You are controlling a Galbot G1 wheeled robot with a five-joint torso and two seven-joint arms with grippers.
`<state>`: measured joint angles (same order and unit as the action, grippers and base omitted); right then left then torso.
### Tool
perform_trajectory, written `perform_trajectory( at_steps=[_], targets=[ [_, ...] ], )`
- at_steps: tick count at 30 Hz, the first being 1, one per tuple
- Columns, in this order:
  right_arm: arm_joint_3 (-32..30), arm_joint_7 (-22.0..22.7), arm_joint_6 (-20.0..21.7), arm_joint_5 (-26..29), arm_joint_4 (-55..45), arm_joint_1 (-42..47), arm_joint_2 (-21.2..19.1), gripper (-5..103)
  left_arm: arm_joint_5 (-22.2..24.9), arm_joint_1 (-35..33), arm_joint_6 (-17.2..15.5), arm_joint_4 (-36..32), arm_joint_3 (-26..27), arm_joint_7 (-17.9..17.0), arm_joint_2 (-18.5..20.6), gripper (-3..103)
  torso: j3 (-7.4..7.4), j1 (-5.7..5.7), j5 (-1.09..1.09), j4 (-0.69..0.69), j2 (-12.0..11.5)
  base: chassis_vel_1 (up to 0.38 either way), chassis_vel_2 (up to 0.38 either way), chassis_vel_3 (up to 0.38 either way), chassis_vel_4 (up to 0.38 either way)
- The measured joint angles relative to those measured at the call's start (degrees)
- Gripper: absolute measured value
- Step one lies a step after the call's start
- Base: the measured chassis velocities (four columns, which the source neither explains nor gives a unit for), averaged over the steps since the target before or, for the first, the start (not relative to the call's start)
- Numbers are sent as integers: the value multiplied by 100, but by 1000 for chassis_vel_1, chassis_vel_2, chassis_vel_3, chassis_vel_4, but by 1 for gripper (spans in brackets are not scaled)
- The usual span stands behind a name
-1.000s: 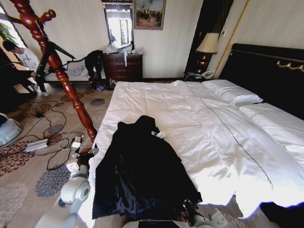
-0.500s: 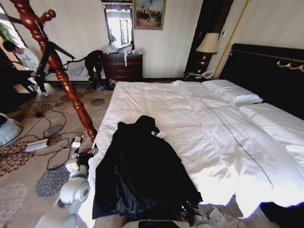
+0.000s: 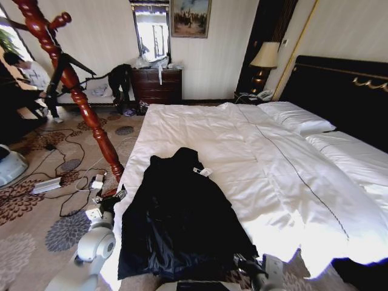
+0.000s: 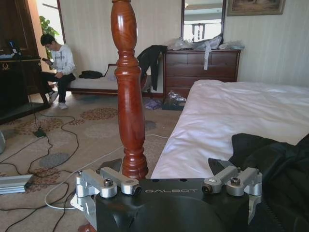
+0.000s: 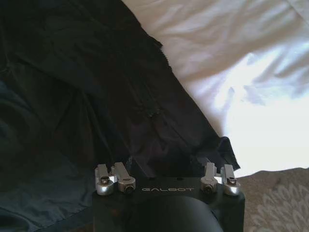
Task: Pick up the clothes from the bed and hang them on the clothes hanger.
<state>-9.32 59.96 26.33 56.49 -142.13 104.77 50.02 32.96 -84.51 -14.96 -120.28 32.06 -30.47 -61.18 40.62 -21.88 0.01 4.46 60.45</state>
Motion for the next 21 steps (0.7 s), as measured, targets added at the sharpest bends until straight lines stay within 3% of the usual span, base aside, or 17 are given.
perform_trajectory(
  at_steps=[2, 5, 8, 10, 14, 16, 17, 19, 21],
  targets=[
    [82, -1, 178, 184, 36, -190, -119, 79, 0, 6, -4, 23, -1, -8, 9, 100, 0, 0, 0, 0, 0, 0, 0, 0, 0],
    [124, 2, 257, 247, 65, -299, -196, 85, 0, 9, -8, 38, -1, -11, 10, 100, 0, 0, -1, 0, 0, 0, 0, 0, 0],
    [179, 26, 352, 393, 174, -564, -313, 98, 0, 28, -10, 79, -19, -15, 5, 100, 0, 0, -1, 1, 0, 0, 0, 0, 0],
    [181, 27, 361, 420, 190, -619, -321, 98, 0, 34, -12, 86, -26, -16, 2, 100, 0, 0, -1, 0, 0, 0, 0, 0, 0],
    [179, 174, 507, 1079, 143, -981, -343, 92, -1, 85, -22, 133, -81, -35, -10, 100, 0, 0, -1, -1, 0, 0, 0, 0, 0],
    [202, 334, 629, 1409, 92, -1026, -345, 82, 5, 101, -25, 157, -94, -43, -9, 100, 0, 0, -1, -1, 0, 0, 0, 0, 0],
    [229, 376, 663, 1466, 102, -1026, -344, 76, 8, 109, -26, 177, -97, -45, -6, 100, 0, 0, -2, 1, 0, 0, 0, 0, 0],
    [243, 390, 672, 1469, 129, -1027, -340, 76, 8, 115, -26, 189, -98, -46, -5, 100, 0, 1, -2, 0, 0, 0, 0, 0, 0],
    [289, 399, 676, 1455, 283, -1063, -296, 65, 10, 126, -26, 212, -110, -51, -5, 100, 0, 0, -1, 0, 0, 0, 0, 0, 0]
  ],
)
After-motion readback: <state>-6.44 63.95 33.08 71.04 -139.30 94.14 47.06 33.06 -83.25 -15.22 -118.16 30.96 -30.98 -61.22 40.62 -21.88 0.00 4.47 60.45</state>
